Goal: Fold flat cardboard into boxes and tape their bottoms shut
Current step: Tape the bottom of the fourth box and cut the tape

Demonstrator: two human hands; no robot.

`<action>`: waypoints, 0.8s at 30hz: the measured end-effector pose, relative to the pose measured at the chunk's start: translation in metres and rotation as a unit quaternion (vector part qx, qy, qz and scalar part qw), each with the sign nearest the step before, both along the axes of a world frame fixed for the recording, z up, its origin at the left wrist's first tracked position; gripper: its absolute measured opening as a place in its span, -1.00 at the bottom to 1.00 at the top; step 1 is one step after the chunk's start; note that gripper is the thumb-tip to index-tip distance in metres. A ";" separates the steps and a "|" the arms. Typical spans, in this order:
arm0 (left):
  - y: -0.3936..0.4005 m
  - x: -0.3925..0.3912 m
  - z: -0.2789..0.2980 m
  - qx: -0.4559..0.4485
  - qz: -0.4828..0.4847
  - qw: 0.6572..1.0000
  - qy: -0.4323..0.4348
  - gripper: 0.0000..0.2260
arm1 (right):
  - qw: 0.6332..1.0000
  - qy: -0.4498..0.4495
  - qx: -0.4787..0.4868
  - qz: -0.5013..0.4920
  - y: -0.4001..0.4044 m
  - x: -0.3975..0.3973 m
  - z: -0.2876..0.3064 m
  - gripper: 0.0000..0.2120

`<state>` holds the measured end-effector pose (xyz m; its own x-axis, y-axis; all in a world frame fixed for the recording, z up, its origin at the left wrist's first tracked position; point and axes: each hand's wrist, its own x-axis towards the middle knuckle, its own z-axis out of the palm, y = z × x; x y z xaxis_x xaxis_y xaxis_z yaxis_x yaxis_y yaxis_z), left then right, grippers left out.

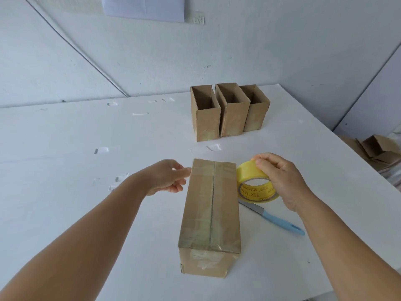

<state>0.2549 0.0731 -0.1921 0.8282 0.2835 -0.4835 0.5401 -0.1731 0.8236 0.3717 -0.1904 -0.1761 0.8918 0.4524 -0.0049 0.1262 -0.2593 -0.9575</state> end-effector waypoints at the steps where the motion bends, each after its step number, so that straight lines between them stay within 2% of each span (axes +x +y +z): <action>1: -0.002 -0.002 -0.002 0.028 -0.007 0.999 0.023 -0.72 | 1.000 -0.001 -0.001 0.002 0.000 0.000 0.000 -0.86; 3: -0.005 -0.003 -0.005 0.096 -0.006 0.995 0.030 -0.71 | 1.000 -0.002 -0.001 0.004 0.001 0.000 0.000 -0.86; 5: -0.010 -0.003 -0.001 0.118 0.042 0.991 -0.035 -0.73 | 1.000 -0.004 -0.001 0.006 0.002 -0.001 -0.001 -0.86; 8: -0.027 -0.002 0.012 0.012 0.045 0.988 -0.148 -0.66 | 1.000 -0.005 -0.002 0.004 0.005 -0.001 -0.001 -0.85; 10: -0.044 -0.003 0.011 0.015 -0.007 0.990 -0.139 -0.46 | 1.000 -0.004 -0.003 0.002 0.004 -0.002 -0.002 -0.85; 13: -0.053 -0.003 0.009 0.023 -0.039 0.995 -0.086 -0.34 | 1.000 0.002 -0.004 0.000 0.004 -0.003 -0.004 -0.85; 14: -0.051 -0.001 0.014 0.056 -0.056 0.995 -0.062 -0.31 | 1.000 0.003 -0.005 0.002 0.004 -0.003 -0.003 -0.85; 15: -0.048 0.001 0.020 0.143 -0.089 0.985 -0.036 -0.30 | 1.000 0.002 -0.006 0.005 0.004 -0.003 -0.002 -0.85; 16: -0.045 0.005 0.025 0.267 -0.120 0.956 -0.030 -0.30 | 1.000 0.000 -0.008 0.008 0.004 -0.003 -0.001 -0.85; 17: -0.046 0.009 0.031 0.377 -0.147 0.912 -0.063 -0.31 | 1.000 -0.002 -0.009 0.013 0.005 -0.003 0.001 -0.86; 18: -0.050 0.013 0.036 0.436 -0.179 0.874 -0.119 -0.33 | 1.000 -0.004 -0.010 0.019 0.006 -0.003 0.002 -0.86; 20: -0.066 0.021 0.043 0.450 -0.256 0.839 -0.169 -0.37 | 0.999 -0.013 -0.018 0.037 0.010 -0.002 0.005 -0.86; 22: -0.079 0.027 0.040 0.463 -0.299 0.824 -0.130 -0.39 | 0.997 -0.034 -0.038 0.058 0.012 0.000 0.007 -0.87; 24: -0.082 0.028 0.034 0.475 -0.279 0.827 -0.108 -0.41 | 0.995 -0.041 -0.056 0.069 0.011 0.003 0.005 -0.89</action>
<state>0.2831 -0.0088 -0.1586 0.9964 -0.0052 -0.0849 0.0153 -0.9708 0.2394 0.3744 -0.1790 -0.1716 0.8212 0.5706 0.0080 0.2440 -0.3385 -0.9088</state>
